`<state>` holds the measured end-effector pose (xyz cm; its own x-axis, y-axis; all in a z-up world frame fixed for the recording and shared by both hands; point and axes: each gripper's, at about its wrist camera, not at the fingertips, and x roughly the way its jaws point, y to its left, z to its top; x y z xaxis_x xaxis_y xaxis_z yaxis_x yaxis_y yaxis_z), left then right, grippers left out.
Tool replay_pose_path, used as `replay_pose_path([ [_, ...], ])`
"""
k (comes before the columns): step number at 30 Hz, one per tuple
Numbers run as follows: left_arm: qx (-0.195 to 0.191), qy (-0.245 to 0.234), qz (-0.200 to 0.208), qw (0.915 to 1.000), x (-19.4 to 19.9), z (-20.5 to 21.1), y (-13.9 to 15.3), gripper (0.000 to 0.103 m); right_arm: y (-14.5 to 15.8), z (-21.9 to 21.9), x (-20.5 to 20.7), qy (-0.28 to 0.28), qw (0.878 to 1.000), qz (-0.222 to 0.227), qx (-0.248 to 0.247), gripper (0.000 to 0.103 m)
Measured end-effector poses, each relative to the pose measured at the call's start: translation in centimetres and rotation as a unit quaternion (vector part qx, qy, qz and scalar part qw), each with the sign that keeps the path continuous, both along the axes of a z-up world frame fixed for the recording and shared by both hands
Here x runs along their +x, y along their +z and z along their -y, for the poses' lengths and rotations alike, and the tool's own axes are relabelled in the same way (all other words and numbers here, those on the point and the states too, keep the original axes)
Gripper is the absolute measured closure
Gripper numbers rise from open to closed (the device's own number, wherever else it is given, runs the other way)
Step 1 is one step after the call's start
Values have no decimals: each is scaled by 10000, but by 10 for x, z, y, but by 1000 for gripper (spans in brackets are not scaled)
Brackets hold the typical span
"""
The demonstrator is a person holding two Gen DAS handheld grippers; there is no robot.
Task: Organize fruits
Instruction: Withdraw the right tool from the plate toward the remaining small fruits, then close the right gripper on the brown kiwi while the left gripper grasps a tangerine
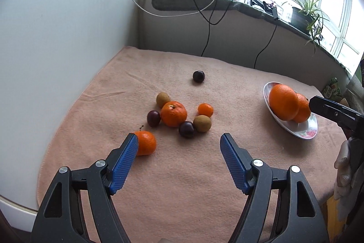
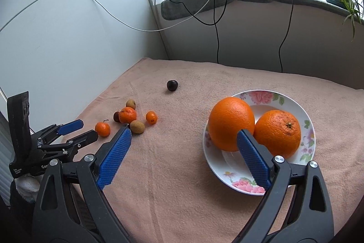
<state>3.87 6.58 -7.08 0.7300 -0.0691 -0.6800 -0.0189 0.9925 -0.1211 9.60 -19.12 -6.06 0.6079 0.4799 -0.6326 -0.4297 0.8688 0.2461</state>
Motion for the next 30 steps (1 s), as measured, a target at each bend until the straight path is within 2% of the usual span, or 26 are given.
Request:
replay_pose_path([
  [8, -20, 201, -71, 9998, -2, -22, -9, 29, -5, -26, 4, 289, 9995, -89, 58, 8],
  [14, -151, 250, -165, 9994, -1, -31, -20, 29, -16, -51, 12, 537, 9982, -259, -3, 19],
  [16, -199, 256, -190, 9993, -1, -34, -22, 32, -22, -59, 16, 630, 9972, -391, 7, 31],
  [20, -297, 242, -277, 9989, 2, -39, -29, 36, -37, -76, 25, 779, 9950, -620, -27, 43],
  [21, -322, 246, -292, 9988, 2, -40, -31, 40, -40, -81, 27, 828, 9943, -675, -31, 49],
  [22, -352, 244, -312, 9986, 3, -42, -32, 43, -44, -85, 29, 865, 9936, -721, -32, 51],
  [26, -467, 237, -357, 9980, 5, -45, -36, 47, -55, -99, 38, 936, 9918, -865, -30, 52],
  [30, -480, 228, -378, 9979, 8, -47, -37, 52, -63, -110, 47, 976, 9905, -973, -9, 60],
])
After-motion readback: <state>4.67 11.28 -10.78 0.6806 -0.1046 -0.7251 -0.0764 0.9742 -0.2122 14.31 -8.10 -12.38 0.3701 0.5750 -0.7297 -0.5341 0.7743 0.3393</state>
